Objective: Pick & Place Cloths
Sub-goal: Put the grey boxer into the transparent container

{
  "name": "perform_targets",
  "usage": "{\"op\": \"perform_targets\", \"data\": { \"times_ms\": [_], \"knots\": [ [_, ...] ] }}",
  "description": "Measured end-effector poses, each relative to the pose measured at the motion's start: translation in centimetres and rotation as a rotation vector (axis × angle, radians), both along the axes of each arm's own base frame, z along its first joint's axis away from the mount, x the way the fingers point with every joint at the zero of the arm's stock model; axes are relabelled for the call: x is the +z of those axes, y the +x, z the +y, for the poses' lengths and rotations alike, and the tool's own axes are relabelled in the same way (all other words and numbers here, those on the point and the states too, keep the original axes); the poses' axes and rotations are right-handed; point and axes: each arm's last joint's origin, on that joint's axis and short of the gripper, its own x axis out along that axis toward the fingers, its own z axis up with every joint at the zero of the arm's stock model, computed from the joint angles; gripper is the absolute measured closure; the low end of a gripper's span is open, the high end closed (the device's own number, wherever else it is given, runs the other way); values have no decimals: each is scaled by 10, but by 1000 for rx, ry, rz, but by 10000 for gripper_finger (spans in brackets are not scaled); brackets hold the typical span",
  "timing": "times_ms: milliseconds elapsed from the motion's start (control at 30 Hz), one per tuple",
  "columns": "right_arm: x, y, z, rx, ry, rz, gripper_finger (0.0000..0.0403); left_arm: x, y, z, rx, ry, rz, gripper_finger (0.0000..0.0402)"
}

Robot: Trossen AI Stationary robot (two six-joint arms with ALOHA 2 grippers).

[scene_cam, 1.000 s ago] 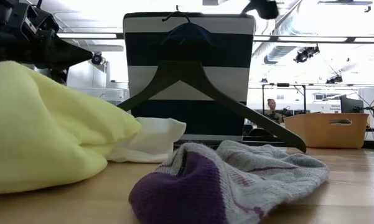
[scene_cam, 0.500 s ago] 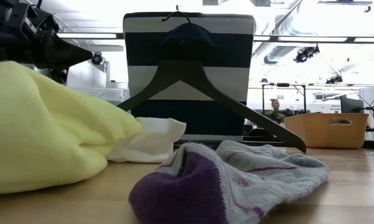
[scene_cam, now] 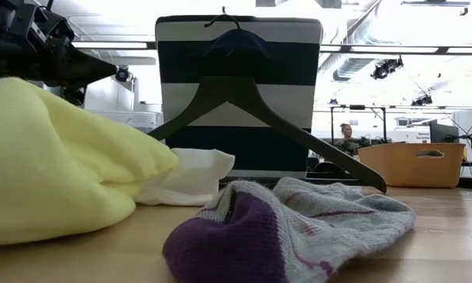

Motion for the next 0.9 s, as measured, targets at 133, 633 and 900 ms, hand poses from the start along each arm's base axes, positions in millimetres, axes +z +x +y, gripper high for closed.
{"op": "perform_targets", "data": {
  "times_ms": [133,633,900],
  "knots": [
    [-30,-7,26,27,-3,56,188,0,0,0,0,0,0,391],
    [-78,-34,81,183,85,61,188,0,0,0,0,0,0,391],
    [-99,-43,100,380,121,-30,188,0,0,0,0,0,0,391]
  ]
}}
